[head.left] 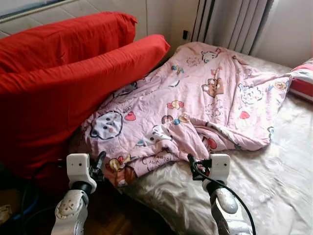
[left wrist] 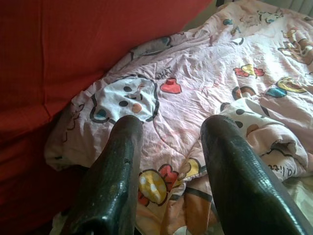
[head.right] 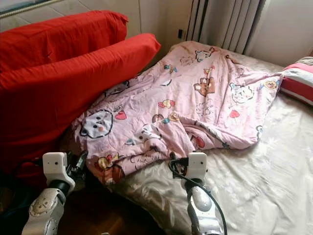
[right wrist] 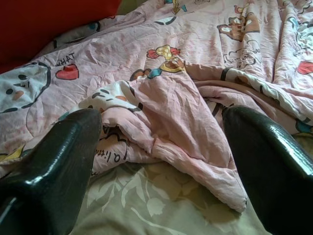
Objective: Clean up the room
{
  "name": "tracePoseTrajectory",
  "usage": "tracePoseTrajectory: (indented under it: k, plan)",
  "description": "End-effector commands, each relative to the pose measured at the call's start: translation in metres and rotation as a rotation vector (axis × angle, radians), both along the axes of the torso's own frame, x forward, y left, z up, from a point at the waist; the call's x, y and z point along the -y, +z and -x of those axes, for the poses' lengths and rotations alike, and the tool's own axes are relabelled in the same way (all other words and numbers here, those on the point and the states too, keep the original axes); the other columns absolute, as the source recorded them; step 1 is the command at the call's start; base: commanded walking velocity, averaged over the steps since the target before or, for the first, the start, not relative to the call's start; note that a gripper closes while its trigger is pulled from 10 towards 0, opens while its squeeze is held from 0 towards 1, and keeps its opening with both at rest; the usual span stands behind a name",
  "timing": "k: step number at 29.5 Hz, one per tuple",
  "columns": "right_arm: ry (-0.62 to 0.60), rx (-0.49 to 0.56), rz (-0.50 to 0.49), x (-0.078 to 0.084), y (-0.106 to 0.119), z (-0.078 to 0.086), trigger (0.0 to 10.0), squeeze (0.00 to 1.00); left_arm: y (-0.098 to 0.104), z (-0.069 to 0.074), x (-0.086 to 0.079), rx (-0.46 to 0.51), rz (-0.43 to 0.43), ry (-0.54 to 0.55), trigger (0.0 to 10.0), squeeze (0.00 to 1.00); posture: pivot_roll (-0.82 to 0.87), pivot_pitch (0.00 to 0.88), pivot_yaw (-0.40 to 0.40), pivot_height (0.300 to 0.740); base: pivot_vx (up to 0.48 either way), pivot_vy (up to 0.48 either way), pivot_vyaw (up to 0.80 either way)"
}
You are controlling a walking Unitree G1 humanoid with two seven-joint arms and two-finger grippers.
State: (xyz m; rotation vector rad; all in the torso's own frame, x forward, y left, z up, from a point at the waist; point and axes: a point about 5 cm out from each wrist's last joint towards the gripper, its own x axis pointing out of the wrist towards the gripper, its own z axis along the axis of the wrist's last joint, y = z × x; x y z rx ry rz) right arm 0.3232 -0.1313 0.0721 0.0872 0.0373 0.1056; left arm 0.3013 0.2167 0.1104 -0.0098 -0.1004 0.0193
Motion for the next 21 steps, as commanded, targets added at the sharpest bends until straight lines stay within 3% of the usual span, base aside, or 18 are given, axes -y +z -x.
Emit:
tracePoseTrajectory:
  k: [1,10,17,21]
  plan:
    - [0.0,-0.008,0.0,-0.0007,-0.0019,0.0019,10.0,0.0,-0.0017,0.0027,-0.0018,-0.014,-0.003,0.003,10.0,0.0,0.09,0.232,-0.006,0.665,0.0,0.0,0.0]
    - [0.017,-0.037,0.002,-0.0047,-0.0047,0.0018,10.0,0.0,-0.0038,0.0014,0.0016,-0.032,-0.004,-0.006,10.0,0.0,0.09,0.244,-0.003,0.66,0.0,0.0,0.0]
    - [0.022,-0.039,0.005,-0.0056,-0.0049,0.0018,10.0,0.0,-0.0039,0.0013,0.0029,-0.034,-0.004,-0.008,10.0,0.0,0.09,0.244,-0.002,0.605,0.0,0.0,0.0]
    - [0.021,-0.017,-0.007,-0.0059,-0.003,0.0025,10.0,0.0,-0.0034,0.0011,0.0033,-0.034,-0.005,-0.01,10.0,0.0,0.1,0.244,-0.001,0.595,0.0,0.0,0.0]
